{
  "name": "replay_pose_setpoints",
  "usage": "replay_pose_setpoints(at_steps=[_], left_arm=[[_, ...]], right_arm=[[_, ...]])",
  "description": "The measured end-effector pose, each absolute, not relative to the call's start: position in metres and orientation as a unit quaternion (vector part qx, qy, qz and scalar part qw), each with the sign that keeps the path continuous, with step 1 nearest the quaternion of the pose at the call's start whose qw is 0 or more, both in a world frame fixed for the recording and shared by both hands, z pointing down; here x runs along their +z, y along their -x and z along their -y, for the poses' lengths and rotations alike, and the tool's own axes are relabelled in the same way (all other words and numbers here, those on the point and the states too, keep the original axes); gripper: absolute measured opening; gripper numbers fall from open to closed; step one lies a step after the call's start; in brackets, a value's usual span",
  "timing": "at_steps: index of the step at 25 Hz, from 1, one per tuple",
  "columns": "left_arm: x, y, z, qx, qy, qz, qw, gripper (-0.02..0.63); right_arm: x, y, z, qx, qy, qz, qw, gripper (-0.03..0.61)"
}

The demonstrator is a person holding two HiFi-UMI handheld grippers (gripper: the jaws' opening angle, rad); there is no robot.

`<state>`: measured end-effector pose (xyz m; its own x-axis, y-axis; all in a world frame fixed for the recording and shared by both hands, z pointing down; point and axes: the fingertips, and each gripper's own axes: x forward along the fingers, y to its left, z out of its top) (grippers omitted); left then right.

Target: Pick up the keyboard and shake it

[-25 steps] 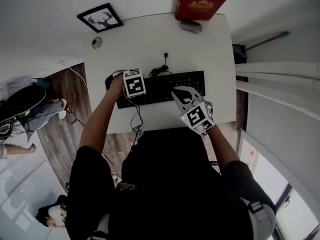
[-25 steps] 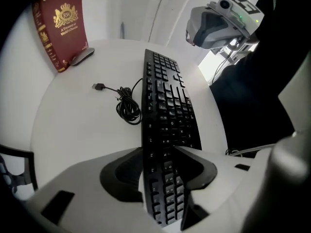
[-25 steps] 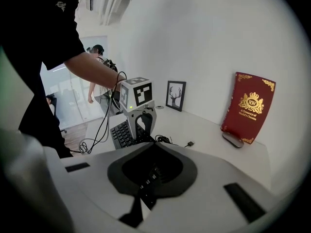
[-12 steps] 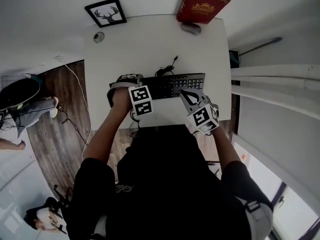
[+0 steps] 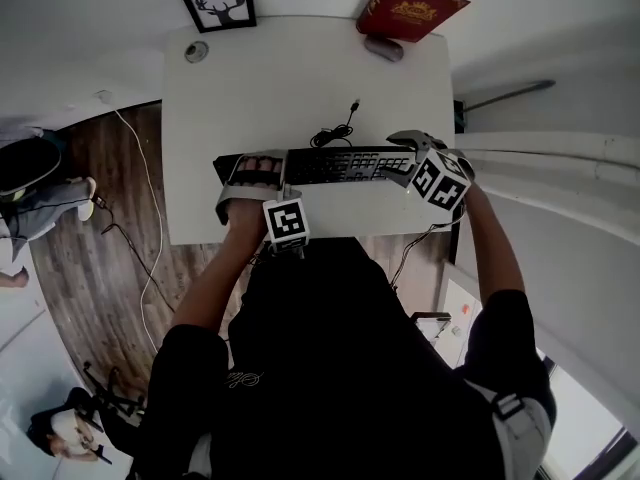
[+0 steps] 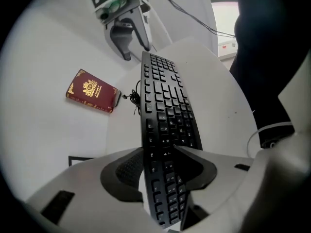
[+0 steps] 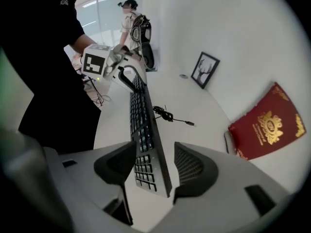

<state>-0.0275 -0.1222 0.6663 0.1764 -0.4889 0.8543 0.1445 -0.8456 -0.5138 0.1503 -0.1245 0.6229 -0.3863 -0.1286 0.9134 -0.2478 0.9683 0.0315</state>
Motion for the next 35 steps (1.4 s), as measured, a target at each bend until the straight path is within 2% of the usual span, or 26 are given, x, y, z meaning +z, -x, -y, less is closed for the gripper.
replay_pose_setpoints(at_steps=[5,9,10,11,13,17,23,25,30,32,35], left_arm=[[0.651,0.022,0.124,-0.601,0.721,-0.176,0.298,0.189],[0.649,0.020,0.122,-0.591,0.724,-0.184,0.303,0.183],[0.650,0.020,0.122,-0.593,0.724,-0.183,0.302,0.182],[0.649,0.022,0.123,-0.594,0.723,-0.184,0.302,0.179],[0.650,0.023,0.122,-0.593,0.729,-0.183,0.290,0.179],[0.653,0.030,0.108,-0.596,0.747,-0.151,0.253,0.181],[0.635,0.060,0.091,-0.590,0.798,-0.089,0.086,0.242],[0.640,0.065,0.091,-0.592,0.802,-0.060,0.057,0.244],[0.659,0.070,0.088,-0.615,0.787,-0.001,0.047,0.232],[0.664,0.071,0.089,-0.631,0.772,0.005,0.071,0.175],[0.669,0.071,0.088,-0.653,0.750,0.011,0.107,0.164]], right_arm=[[0.664,-0.149,0.114,0.126,0.041,0.792,0.595,0.256],[0.690,-0.153,0.104,0.138,0.106,0.753,0.634,0.250],[0.693,-0.153,0.103,0.133,0.117,0.748,0.640,0.224],[0.695,-0.152,0.101,0.123,0.128,0.746,0.642,0.165],[0.694,-0.149,0.099,0.100,0.142,0.747,0.642,0.120],[0.693,-0.146,0.096,0.094,0.134,0.754,0.636,0.109],[0.684,-0.146,0.086,0.081,0.109,0.750,0.647,0.100],[0.683,-0.147,0.081,0.078,0.098,0.753,0.646,0.097],[0.682,-0.145,0.073,0.072,0.080,0.753,0.650,0.095],[0.682,-0.145,0.071,0.071,0.073,0.752,0.652,0.094],[0.682,-0.144,0.070,0.062,0.059,0.753,0.653,0.094]])
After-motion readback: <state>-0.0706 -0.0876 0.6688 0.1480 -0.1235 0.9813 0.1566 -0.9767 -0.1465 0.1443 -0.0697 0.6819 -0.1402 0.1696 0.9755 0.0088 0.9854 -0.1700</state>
